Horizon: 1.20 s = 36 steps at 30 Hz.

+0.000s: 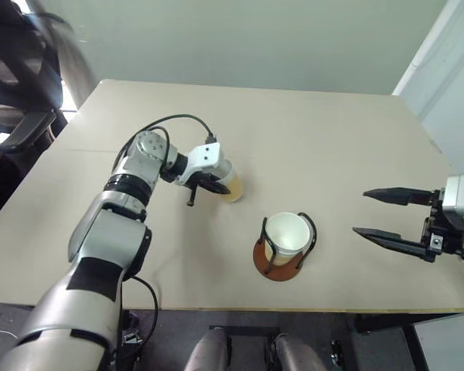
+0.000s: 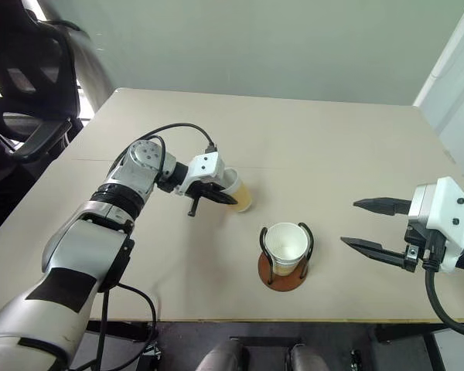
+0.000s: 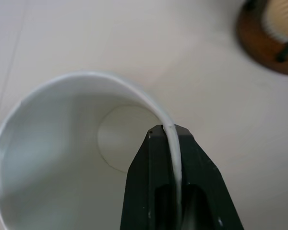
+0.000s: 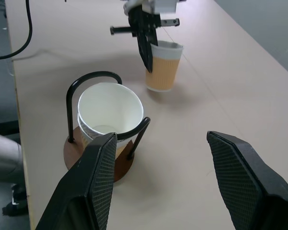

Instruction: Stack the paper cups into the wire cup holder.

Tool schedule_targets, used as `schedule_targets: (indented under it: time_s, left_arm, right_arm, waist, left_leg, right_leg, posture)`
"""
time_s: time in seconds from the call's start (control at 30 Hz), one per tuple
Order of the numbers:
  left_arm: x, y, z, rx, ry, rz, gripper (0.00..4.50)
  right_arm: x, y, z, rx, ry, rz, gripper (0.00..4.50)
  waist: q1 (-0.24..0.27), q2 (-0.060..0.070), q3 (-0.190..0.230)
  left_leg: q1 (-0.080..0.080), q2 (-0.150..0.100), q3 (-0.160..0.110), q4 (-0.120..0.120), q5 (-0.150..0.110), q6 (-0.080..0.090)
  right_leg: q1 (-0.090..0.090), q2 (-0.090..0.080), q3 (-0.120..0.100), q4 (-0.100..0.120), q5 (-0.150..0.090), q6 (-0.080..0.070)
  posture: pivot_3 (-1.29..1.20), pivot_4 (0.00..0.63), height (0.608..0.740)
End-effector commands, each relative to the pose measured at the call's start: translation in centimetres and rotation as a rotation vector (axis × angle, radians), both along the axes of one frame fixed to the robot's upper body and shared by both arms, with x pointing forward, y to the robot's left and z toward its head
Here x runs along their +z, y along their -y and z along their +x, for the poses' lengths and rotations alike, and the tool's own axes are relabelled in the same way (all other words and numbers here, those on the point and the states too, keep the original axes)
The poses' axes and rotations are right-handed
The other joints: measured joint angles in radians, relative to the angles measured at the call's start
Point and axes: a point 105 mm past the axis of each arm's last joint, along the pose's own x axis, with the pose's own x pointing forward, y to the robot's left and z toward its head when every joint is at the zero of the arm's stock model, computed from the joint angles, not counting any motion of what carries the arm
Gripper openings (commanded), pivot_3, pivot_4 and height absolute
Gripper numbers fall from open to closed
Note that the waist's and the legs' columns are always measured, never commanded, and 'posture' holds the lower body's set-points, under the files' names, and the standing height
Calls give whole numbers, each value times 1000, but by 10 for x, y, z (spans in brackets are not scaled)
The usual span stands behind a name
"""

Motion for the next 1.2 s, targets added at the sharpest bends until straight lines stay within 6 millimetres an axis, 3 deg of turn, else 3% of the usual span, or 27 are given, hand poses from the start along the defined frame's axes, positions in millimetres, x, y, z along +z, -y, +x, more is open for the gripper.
schedule_targets:
  time_s: [0.03,0.13,0.23,0.37,0.7,0.8,1.2]
  left_arm:
    - [79,26,-15,-155,101,-136,14]
    - [112,38,-42,-285,113,-192,14]
    - [126,44,-66,-394,94,-202,14]
    - [112,52,-85,-508,43,-136,14]
    - [111,83,-100,-658,19,-167,14]
    - [100,88,-106,-703,3,-120,14]
    - [68,90,-93,-716,39,39,14]
  right_arm:
    - [11,5,-8,10,37,-12,3043]
    - [11,7,-13,17,23,-19,3043]
    - [10,8,-17,32,12,-28,3043]
    - [10,11,-16,19,19,-38,3043]
    - [7,6,-16,7,30,-31,3043]
    - [8,5,-16,8,38,-27,3043]
    - [8,1,-16,-8,54,-20,3043]
  waist:
    - [1,0,0]
    - [-1,0,0]
    - [-3,3,-2]
    - [-4,4,-2]
    - [-7,4,-2]
    - [-12,5,-1]
    - [-11,5,-1]
  left_leg:
    - [-2,0,0,0,1,1]
    - [-5,0,1,0,2,1]
    - [-4,0,2,0,2,0]
    - [-2,0,3,0,2,1]
    - [-2,0,3,0,2,2]
    - [-2,0,4,0,2,1]
    - [-3,0,4,0,2,2]
  right_leg:
    - [-1,0,0,0,0,0]
    - [-4,0,0,-1,3,0]
    - [-3,0,1,-2,3,0]
    - [-3,0,3,-1,2,0]
    - [-3,0,3,0,6,-2]
    - [-3,0,3,0,6,-2]
    - [-3,0,3,0,6,-2]
  posture:
    - [0,150,740]
    - [0,150,740]
    - [0,150,740]
    - [0,150,740]
    - [0,150,740]
    - [0,150,740]
    - [0,150,740]
